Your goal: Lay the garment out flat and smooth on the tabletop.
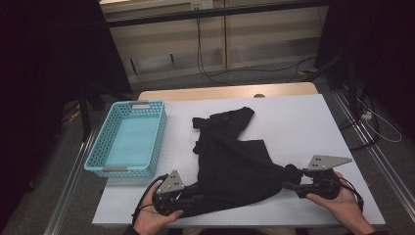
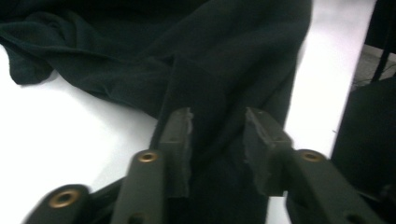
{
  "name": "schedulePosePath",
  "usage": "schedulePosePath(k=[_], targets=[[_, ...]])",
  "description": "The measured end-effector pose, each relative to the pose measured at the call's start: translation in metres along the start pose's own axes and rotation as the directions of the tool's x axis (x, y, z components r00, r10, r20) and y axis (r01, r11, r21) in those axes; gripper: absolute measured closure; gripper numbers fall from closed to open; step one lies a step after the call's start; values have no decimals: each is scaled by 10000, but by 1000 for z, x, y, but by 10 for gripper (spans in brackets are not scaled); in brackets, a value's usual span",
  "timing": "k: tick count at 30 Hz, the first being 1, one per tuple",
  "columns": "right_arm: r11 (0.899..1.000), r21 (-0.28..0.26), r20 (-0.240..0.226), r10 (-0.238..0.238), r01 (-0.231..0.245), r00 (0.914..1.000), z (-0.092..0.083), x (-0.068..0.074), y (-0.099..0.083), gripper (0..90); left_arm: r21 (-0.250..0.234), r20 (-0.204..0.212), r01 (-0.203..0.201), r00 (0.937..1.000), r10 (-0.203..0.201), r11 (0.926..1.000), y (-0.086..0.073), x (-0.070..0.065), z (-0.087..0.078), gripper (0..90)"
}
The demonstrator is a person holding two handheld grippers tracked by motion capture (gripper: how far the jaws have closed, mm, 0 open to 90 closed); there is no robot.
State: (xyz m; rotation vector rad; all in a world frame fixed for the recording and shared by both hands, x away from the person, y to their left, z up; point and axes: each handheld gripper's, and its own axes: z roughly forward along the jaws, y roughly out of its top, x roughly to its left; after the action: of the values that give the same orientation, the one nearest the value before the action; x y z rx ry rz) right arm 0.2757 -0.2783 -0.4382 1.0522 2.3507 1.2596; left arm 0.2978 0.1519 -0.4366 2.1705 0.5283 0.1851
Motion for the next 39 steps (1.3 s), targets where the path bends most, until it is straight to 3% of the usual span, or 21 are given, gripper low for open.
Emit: schedulePosePath(k=[1, 10, 11, 12, 13, 14, 15, 16, 17, 18, 19, 22, 25, 27, 29, 30, 31, 32, 33, 36, 39], targets=[[9998, -174, -21, 13, -14, 10000, -1, -1, 2, 528, 52, -95, -20, 10000, 20, 10000, 3, 2, 6, 576], [9976, -692, 362, 123, -98, 9993, -6, -6, 14, 517, 517, -404, -417, 9982, 438, 9978, 13, 5, 32, 517], [9970, -776, 528, 102, -61, 9986, -6, -10, 18, 578, 684, -530, -536, 9970, 572, 9962, 13, 5, 35, 507], [9970, -776, 528, 102, -61, 9986, -6, -10, 18, 578, 684, -530, -536, 9970, 572, 9962, 13, 5, 35, 499], [9960, -892, 606, 101, -47, 9981, -3, -13, 22, 631, 686, -915, -727, 9927, 788, 9950, 14, 5, 39, 474], [9960, -892, 606, 101, -47, 9981, -3, -13, 22, 631, 686, -915, -727, 9927, 788, 9950, 14, 5, 39, 468], [9959, -907, 671, 58, 3, 9977, 3, -16, 28, 742, 747, -867, -698, 9933, 762, 9948, 15, 8, 42, 477], [9959, -907, 671, 58, 3, 9977, 3, -16, 28, 742, 747, -867, -698, 9933, 762, 9948, 15, 8, 42, 496], [9966, -821, 893, 32, 42, 9960, 12, -21, 35, 781, 834, -881, -626, 9937, 699, 9945, 16, 10, 44, 579], [9966, -821, 893, 32, 42, 9960, 12, -21, 35, 781, 911, -809, -609, 9944, 684, 9940, 16, 11, 44, 579], [9975, -712, 1013, 73, 0, 9948, 24, -27, 41, 787, 962, -844, -511, 9947, 593, 9940, 15, 11, 44, 720], [9985, -540, 1131, 81, -20, 9935, 37, -33, 45, 785, 905, -1032, -368, 9936, 461, 9952, 16, 13, 40, 798], [9996, -224, 1253, 200, -173, 9919, 61, -44, 49, 772, 781, -1366, -185, 9902, 290, 9968, 15, 22, 34, 798], [9998, -117, 1262, 203, -190, 9918, 65, -45, 48, 763, 764, -1504, -122, 9883, 236, 9970, 14, 25, 35, 796], [9988, 406, 1386, 212, -271, 9901, 83, -50, 44, 709, 807, -1871, 62, 9823, 90, 9967, 14, 31, 36, 765], [9988, 406, 1386, 212, -271, 9901, 83, -50, 44, 709, 807, -1871, 62, 9823, 90, 9967, 14, 31, 36, 761], [9966, 772, 1460, 172, -287, 9891, 91, -51, 40, 661, 782, -1918, 188, 9814, -35, 9968, 13, 35, 38, 747], [9966, 772, 1460, 172, -287, 9891, 91, -51, 40, 661, 782, -1918, 188, 9814, -35, 9968, 13, 35, 38, 733], [9967, 728, 1551, 232, -348, 9876, 92, -52, 40, 604, 758, -2191, 187, 9757, -16, 9969, 13, 38, 38, 708], [9972, 635, 1602, 296, -402, 9866, 90, -54, 40, 552, 632, -2281, 364, 9734, -211, 9973, 13, 43, 38, 683], [9980, 472, 1396, 362, -432, 9895, 81, -54, 40, 429, 381, -2300, 475, 9725, -375, 9981, 13, 47, 35, 636]])
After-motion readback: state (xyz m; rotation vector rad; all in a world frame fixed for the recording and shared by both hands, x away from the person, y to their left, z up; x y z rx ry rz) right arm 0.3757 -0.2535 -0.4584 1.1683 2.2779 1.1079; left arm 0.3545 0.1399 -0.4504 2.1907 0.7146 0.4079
